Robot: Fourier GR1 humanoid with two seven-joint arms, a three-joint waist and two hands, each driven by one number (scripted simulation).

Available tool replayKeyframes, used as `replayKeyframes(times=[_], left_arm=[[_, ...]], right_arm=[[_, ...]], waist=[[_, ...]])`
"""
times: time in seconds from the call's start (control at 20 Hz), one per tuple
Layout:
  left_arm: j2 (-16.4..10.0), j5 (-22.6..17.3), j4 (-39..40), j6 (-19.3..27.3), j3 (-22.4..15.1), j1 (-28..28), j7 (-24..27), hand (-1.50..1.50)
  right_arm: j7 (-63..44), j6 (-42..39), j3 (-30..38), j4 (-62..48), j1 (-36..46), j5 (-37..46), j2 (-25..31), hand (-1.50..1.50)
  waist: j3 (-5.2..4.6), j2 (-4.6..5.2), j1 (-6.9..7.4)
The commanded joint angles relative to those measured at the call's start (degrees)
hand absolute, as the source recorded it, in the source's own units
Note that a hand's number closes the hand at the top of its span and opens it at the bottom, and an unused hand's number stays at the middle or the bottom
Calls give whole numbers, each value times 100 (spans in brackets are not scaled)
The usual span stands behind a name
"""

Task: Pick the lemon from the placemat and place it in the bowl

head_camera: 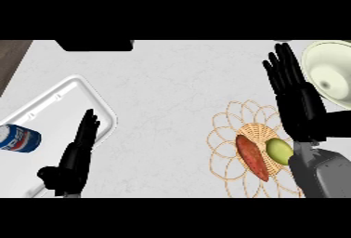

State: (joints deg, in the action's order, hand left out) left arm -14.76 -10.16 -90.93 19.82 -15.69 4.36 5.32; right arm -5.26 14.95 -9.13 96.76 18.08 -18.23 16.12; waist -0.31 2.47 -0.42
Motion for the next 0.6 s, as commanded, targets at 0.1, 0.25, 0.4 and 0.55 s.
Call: replayKeyframes(times=[0.1, 0.25, 0.4, 0.55], left_arm=[[-48, 131, 45, 17, 31, -417, -226, 0], [-130, 117, 54, -92, 102, -559, -83, 0], [-64, 6, 51, -101, 93, -560, -291, 0], [-199, -122, 81, -300, 214, -655, -300, 0]], right_arm=[[1322, -1899, -805, 348, -959, 120, 592, 150], [2309, -2929, -1483, 526, -1137, 716, 1187, 150], [3953, -1374, -129, 119, -1807, 1067, 777, -150], [5201, -2196, -155, -209, -2212, 176, 334, -150]], waist=[[52, -250, -131], [74, -263, -197], [108, -236, -457], [117, -190, -285]])
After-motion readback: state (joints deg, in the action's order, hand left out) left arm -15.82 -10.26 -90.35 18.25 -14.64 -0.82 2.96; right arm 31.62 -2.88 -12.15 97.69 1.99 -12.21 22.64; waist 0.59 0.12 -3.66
